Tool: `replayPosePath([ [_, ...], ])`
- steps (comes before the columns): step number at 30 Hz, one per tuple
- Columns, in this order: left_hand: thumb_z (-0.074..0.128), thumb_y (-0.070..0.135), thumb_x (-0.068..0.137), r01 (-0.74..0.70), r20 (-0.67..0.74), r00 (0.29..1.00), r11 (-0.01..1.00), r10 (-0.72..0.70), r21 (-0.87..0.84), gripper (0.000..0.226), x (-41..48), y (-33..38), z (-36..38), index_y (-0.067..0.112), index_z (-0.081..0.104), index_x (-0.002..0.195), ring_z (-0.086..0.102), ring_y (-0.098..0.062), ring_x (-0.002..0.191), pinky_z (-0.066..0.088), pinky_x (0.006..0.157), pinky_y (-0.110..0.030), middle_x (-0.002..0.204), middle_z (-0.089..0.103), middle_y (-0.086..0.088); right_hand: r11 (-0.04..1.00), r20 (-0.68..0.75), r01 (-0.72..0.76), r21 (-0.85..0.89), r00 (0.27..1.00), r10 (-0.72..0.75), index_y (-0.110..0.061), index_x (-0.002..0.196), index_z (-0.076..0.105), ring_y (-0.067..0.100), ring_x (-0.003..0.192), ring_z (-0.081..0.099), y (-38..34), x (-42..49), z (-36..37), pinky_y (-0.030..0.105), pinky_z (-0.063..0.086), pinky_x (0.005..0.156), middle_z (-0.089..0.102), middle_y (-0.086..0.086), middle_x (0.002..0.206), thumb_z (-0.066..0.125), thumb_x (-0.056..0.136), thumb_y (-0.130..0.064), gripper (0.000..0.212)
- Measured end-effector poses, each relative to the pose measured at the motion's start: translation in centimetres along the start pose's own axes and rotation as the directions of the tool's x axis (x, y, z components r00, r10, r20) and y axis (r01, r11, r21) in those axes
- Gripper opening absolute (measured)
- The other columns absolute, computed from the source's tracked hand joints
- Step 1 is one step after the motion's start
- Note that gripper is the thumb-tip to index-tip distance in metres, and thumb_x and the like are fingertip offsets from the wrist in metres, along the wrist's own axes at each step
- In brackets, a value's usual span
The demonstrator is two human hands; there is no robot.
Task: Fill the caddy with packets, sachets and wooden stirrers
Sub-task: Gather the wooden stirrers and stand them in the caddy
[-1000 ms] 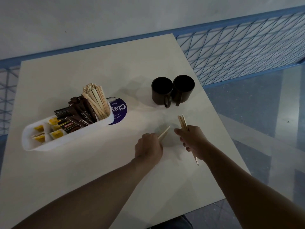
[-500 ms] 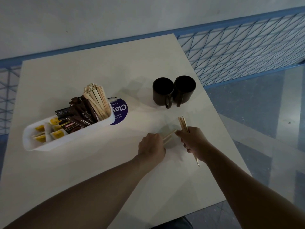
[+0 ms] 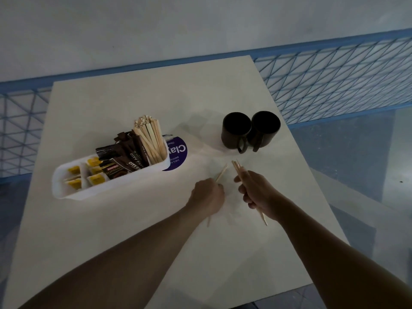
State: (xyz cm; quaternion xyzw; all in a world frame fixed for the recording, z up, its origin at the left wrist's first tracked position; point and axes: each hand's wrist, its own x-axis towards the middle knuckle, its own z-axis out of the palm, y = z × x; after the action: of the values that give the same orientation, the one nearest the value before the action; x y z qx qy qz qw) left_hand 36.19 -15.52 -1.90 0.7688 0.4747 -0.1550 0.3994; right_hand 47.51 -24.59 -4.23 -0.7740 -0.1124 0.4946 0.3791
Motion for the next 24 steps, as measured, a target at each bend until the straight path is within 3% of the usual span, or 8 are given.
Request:
replayPosePath([
  [5, 0.034, 0.026, 0.104, 0.058, 0.005, 0.998, 0.971, -0.058, -0.234, 0.037, 0.3, -0.7, -3.3, 0.004, 0.054, 0.126, 0.057, -0.021, 0.092, 0.045, 0.073, -0.029, 0.111, 0.059, -0.009, 0.999, -0.007, 0.035, 0.036, 0.999, -0.035, -0.009, 0.103, 0.063, 0.009, 0.049, 0.032, -3.0, 0.5, 3.1, 0.025, 0.024, 0.046, 0.045, 0.002, 0.071, 0.035, 0.105, -0.017, 0.029],
  [7, 0.038, 0.023, 0.102, 0.076, -0.002, 0.997, 0.930, -0.082, -0.359, 0.032, 0.8, -1.3, -4.5, 0.005, 0.057, 0.121, 0.064, -0.025, 0.095, 0.054, 0.080, -0.034, 0.109, 0.065, -0.012, 0.996, 0.002, 0.086, 0.028, 0.996, -0.086, -0.008, 0.104, 0.062, 0.009, 0.053, 0.036, -4.3, 0.5, 4.2, 0.025, 0.028, 0.049, 0.047, 0.003, 0.073, 0.034, 0.105, -0.012, 0.029],
  [10, 0.043, 0.014, 0.101, 0.091, -0.024, 0.992, 0.834, -0.124, -0.545, 0.022, 1.1, -2.1, -6.9, 0.005, 0.063, 0.106, 0.066, -0.020, 0.080, 0.054, 0.071, -0.030, 0.091, 0.067, -0.011, 0.988, 0.001, 0.154, 0.032, 0.988, -0.154, -0.006, 0.105, 0.061, 0.012, 0.060, 0.044, -6.4, 0.8, 5.7, 0.026, 0.035, 0.054, 0.051, 0.006, 0.080, 0.034, 0.105, -0.010, 0.027],
  [14, 0.042, 0.008, 0.101, -0.013, -0.114, 0.989, 0.694, -0.099, -0.720, 0.022, 1.0, -3.0, -10.4, 0.005, 0.062, 0.093, 0.065, -0.018, 0.072, 0.052, 0.069, -0.028, 0.082, 0.066, -0.010, 0.969, 0.002, 0.237, 0.073, 0.971, -0.238, -0.007, 0.098, 0.063, 0.015, 0.064, 0.047, -9.2, 1.2, 8.0, 0.027, 0.039, 0.058, 0.054, 0.006, 0.077, 0.037, 0.105, -0.009, 0.027],
  [19, 0.047, 0.010, 0.099, -0.193, -0.303, 0.946, 0.553, -0.114, -0.810, 0.022, 1.9, -4.7, -14.0, 0.009, 0.068, 0.094, 0.067, -0.019, 0.082, 0.055, 0.082, -0.038, 0.081, 0.069, -0.005, 0.934, 0.019, 0.337, 0.123, 0.940, -0.342, -0.005, 0.101, 0.064, 0.018, 0.071, 0.053, -12.7, 1.9, 10.7, 0.027, 0.048, 0.065, 0.059, 0.008, 0.078, 0.039, 0.106, -0.010, 0.026],
  [24, 0.048, 0.016, 0.098, -0.311, -0.485, 0.853, 0.556, -0.196, -0.771, 0.023, 2.8, -5.6, -15.8, 0.019, 0.069, 0.090, 0.067, -0.020, 0.088, 0.057, 0.089, -0.043, 0.090, 0.071, -0.003, 0.864, -0.007, 0.441, 0.243, 0.891, -0.453, -0.003, 0.100, 0.065, 0.021, 0.071, 0.059, -16.0, 2.3, 13.0, 0.035, 0.053, 0.073, 0.063, 0.010, 0.077, 0.040, 0.101, -0.001, 0.025],
])
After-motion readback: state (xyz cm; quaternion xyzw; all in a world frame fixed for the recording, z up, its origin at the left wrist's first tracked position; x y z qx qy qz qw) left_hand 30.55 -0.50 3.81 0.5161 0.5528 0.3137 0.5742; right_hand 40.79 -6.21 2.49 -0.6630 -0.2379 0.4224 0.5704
